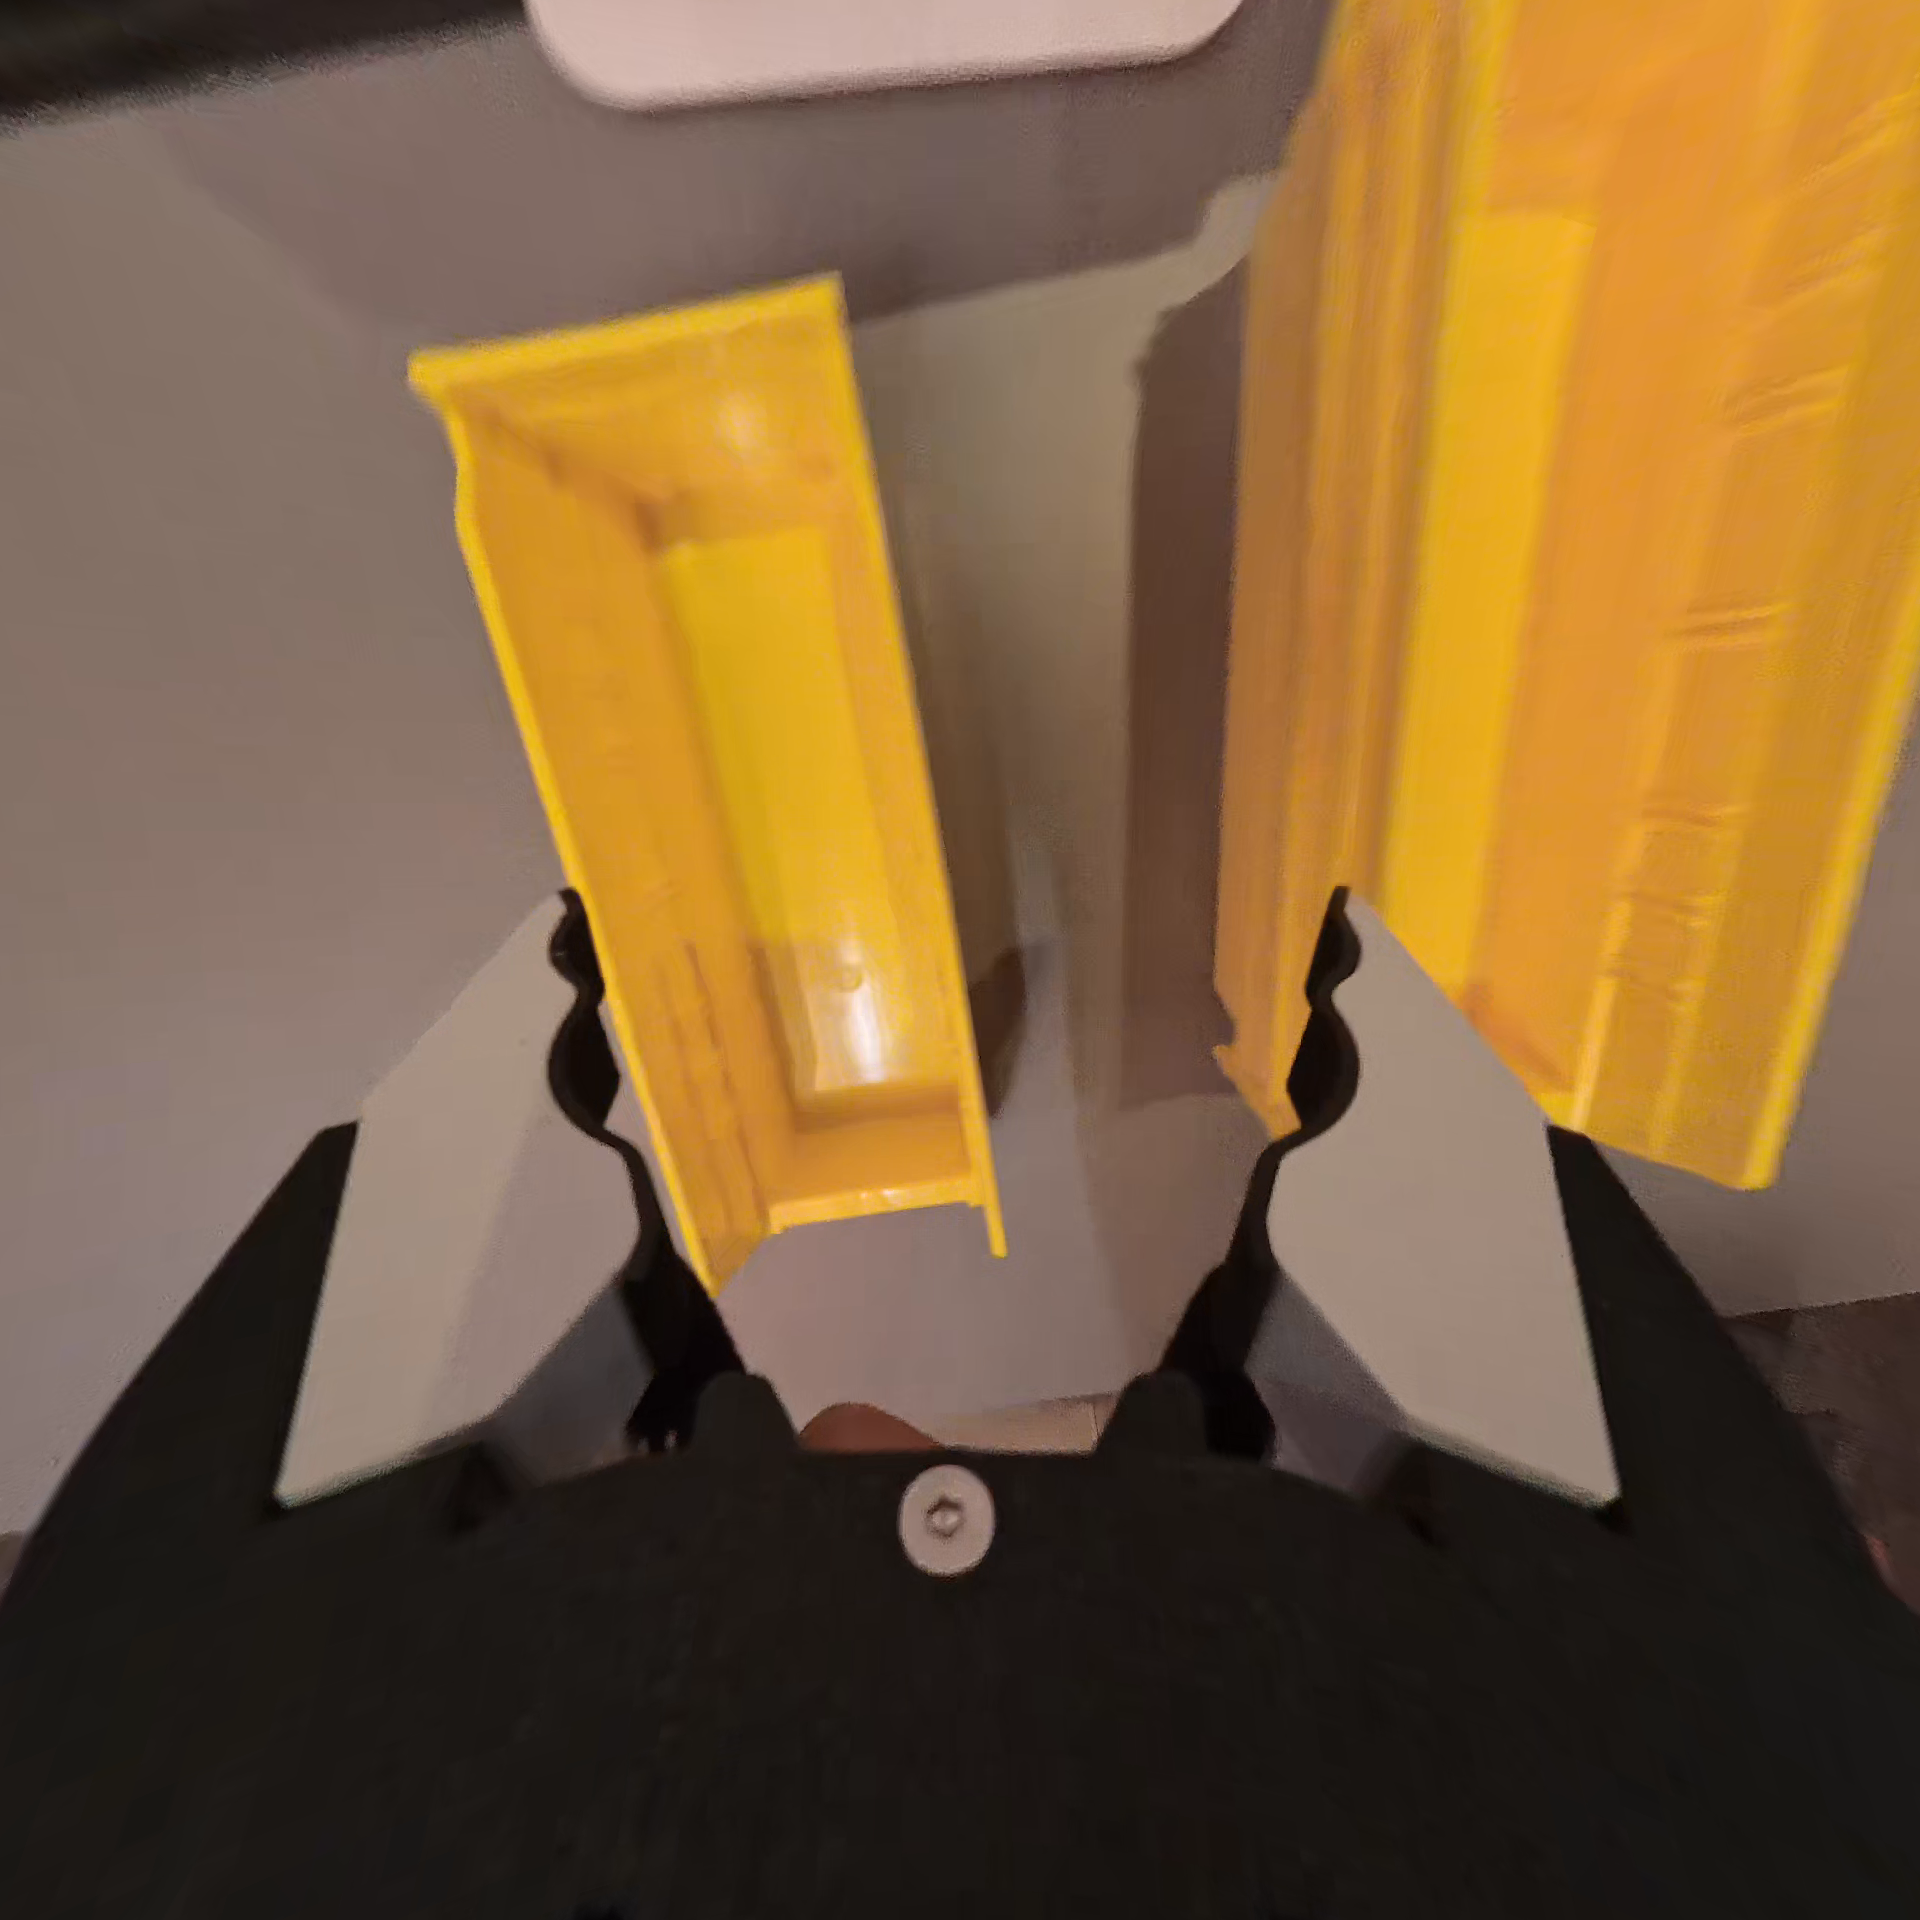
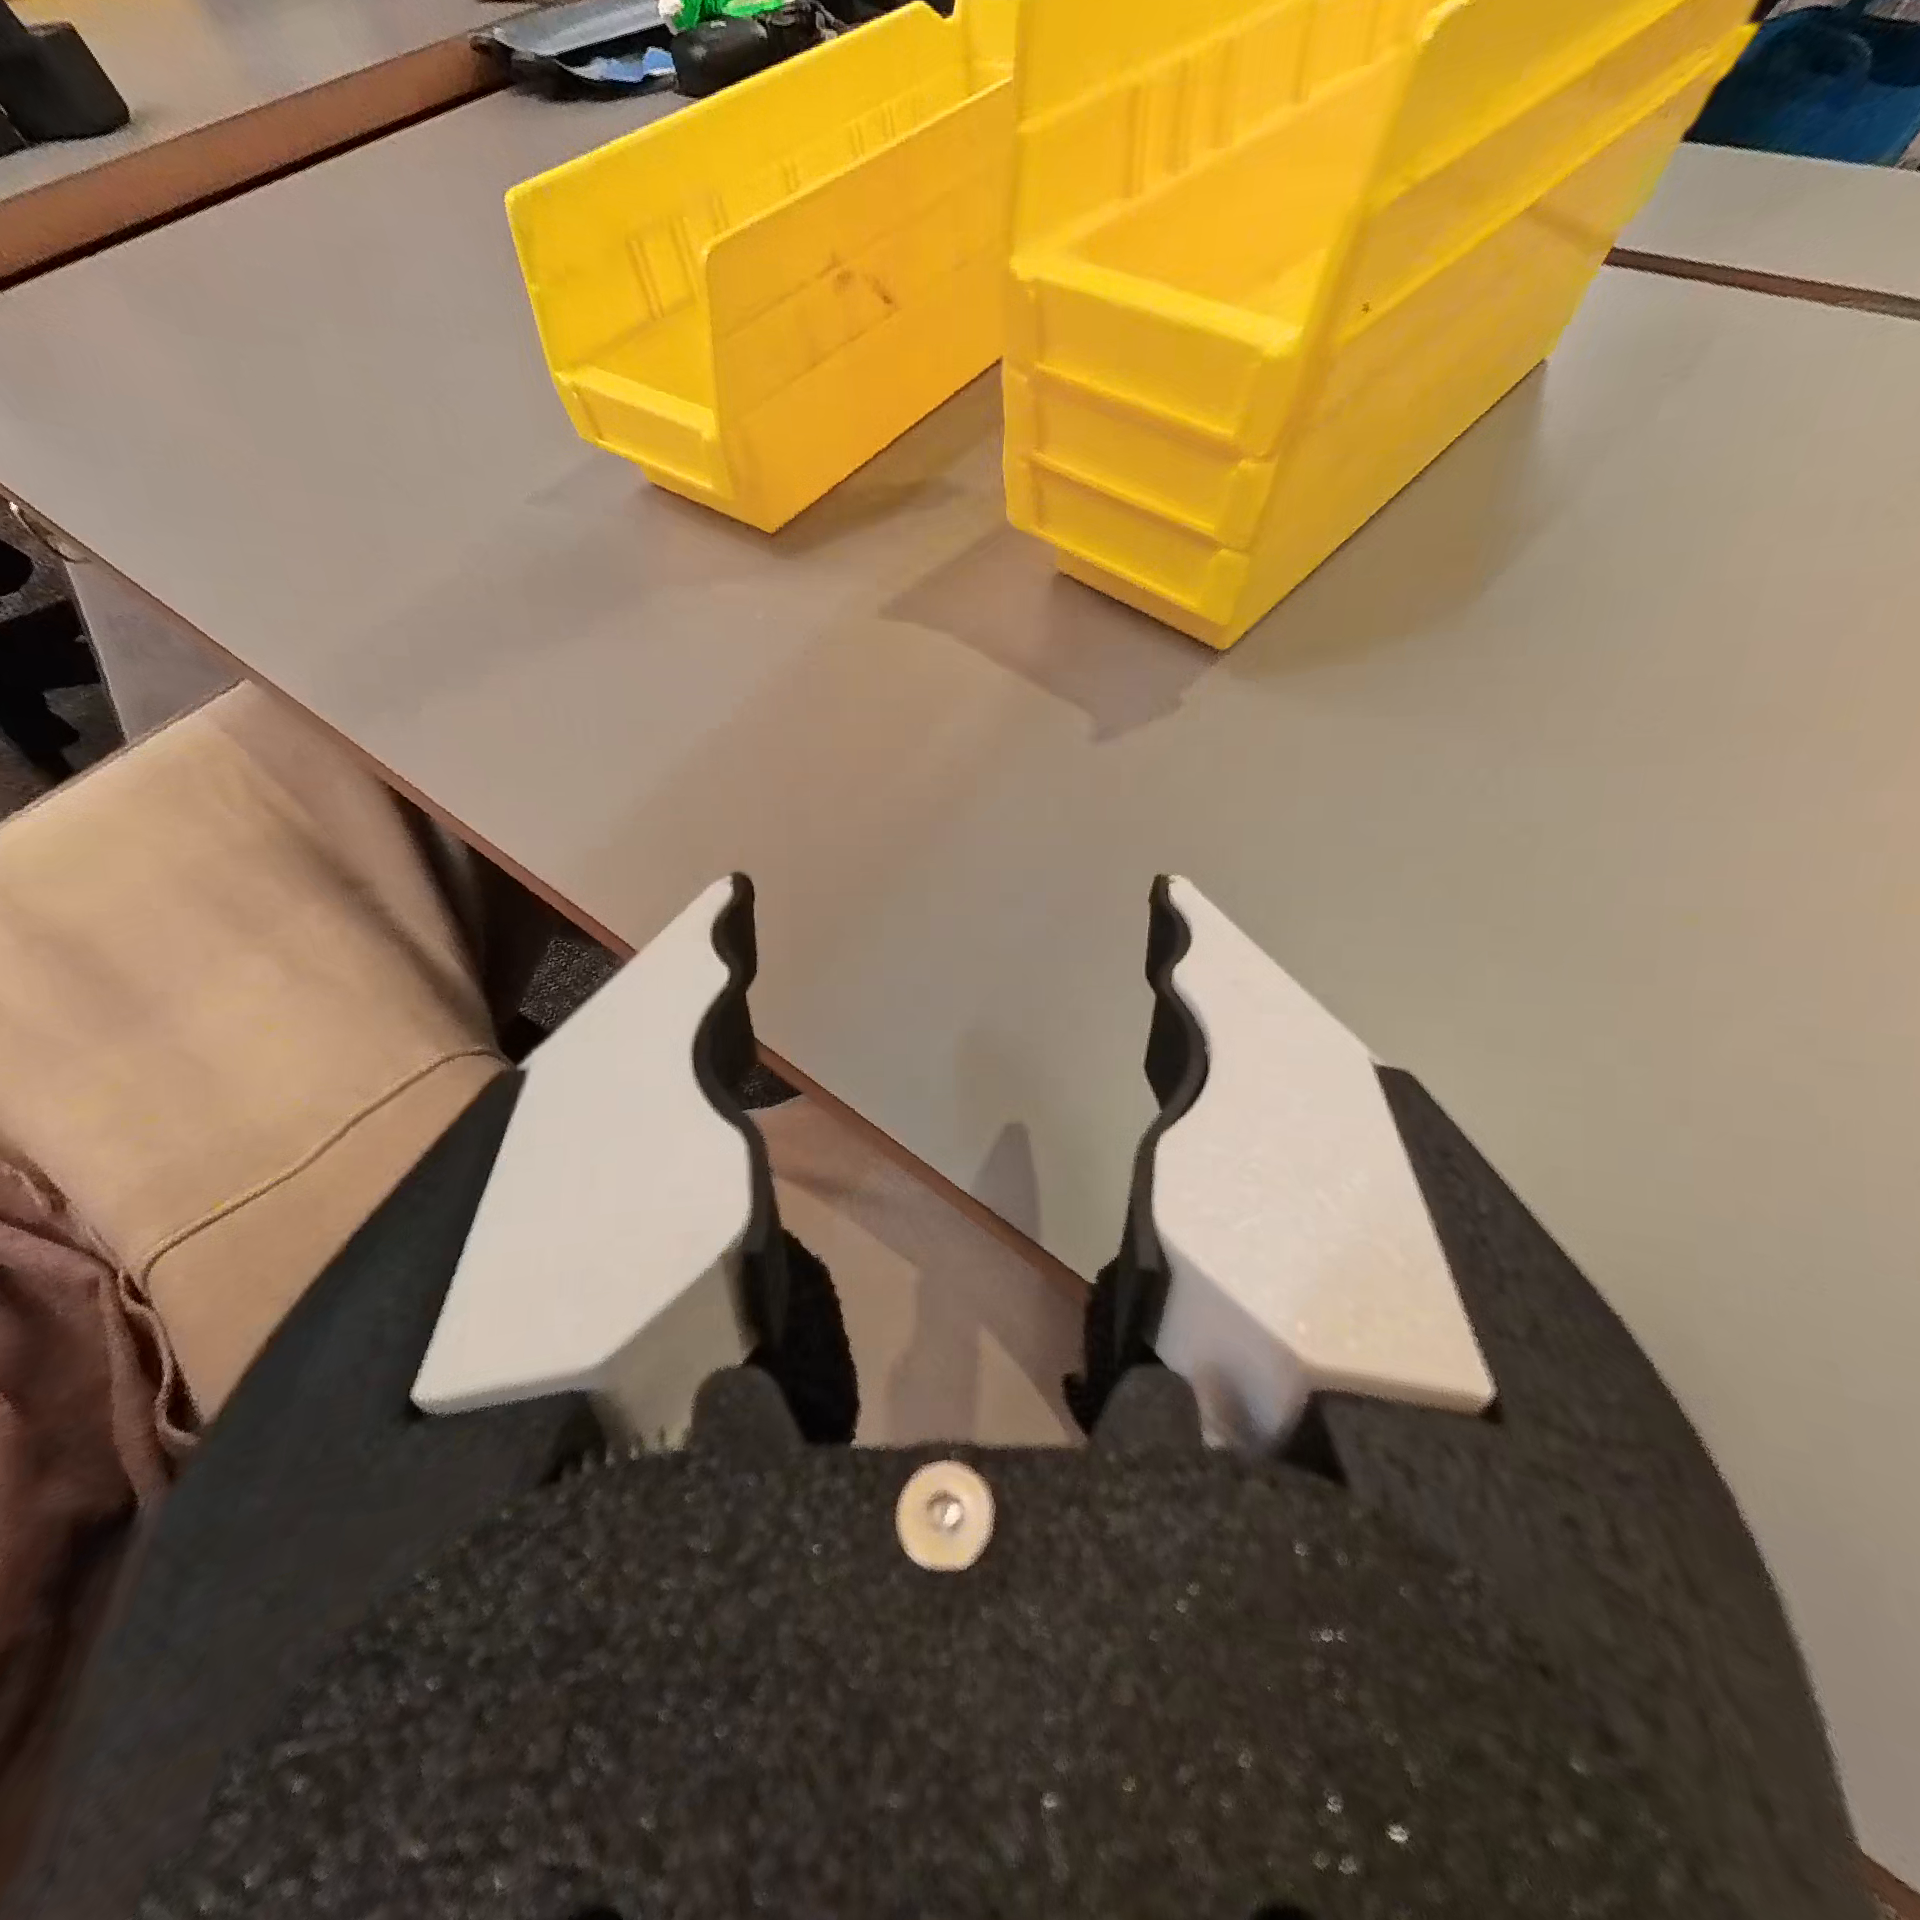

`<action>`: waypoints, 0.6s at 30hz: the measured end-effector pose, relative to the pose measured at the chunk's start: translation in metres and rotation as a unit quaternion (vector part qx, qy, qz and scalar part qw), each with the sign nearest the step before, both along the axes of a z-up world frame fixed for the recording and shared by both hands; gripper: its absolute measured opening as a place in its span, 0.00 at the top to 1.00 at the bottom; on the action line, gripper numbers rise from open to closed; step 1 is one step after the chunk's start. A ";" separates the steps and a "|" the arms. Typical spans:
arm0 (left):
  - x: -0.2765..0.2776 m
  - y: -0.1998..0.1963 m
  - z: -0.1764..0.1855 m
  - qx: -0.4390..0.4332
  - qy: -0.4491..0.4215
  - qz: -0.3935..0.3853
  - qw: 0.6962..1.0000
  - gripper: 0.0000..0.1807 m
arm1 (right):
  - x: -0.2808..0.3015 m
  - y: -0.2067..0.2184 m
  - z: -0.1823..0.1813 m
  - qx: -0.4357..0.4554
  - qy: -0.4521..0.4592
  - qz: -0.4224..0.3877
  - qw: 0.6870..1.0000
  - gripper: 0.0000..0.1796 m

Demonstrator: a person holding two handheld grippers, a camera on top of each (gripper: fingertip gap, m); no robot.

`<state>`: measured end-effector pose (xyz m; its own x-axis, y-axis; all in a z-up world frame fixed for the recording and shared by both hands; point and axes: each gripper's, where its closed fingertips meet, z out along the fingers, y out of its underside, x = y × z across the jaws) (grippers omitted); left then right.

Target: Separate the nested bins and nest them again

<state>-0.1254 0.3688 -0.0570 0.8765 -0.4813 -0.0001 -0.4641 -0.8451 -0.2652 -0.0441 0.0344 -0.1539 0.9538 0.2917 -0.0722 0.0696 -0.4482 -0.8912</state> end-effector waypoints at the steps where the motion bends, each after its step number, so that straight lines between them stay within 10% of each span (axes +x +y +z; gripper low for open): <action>1: -0.015 -0.001 -0.013 -0.015 0.002 0.016 1.000 0.25 | -0.001 0.001 -0.001 -0.002 -0.004 0.001 1.000 0.58; 6: -0.063 -0.017 -0.086 -0.064 0.068 0.034 0.995 0.16 | -0.005 0.001 -0.010 -0.015 -0.018 0.009 1.000 0.58; 10: -0.073 -0.016 -0.113 -0.067 0.073 0.057 0.993 0.29 | -0.003 -0.001 -0.014 -0.020 -0.023 0.008 1.000 0.58; 18: -0.065 -0.006 -0.065 -0.059 0.043 0.055 0.996 0.50 | -0.004 -0.001 -0.019 -0.030 -0.027 0.011 0.999 0.58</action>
<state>-0.1909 0.3632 -0.1217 0.9231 -0.3837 -0.0259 -0.3838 -0.9149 -0.1248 -0.0478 0.0335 -0.1730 0.9502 0.3092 -0.0389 0.1271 -0.4983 -0.8576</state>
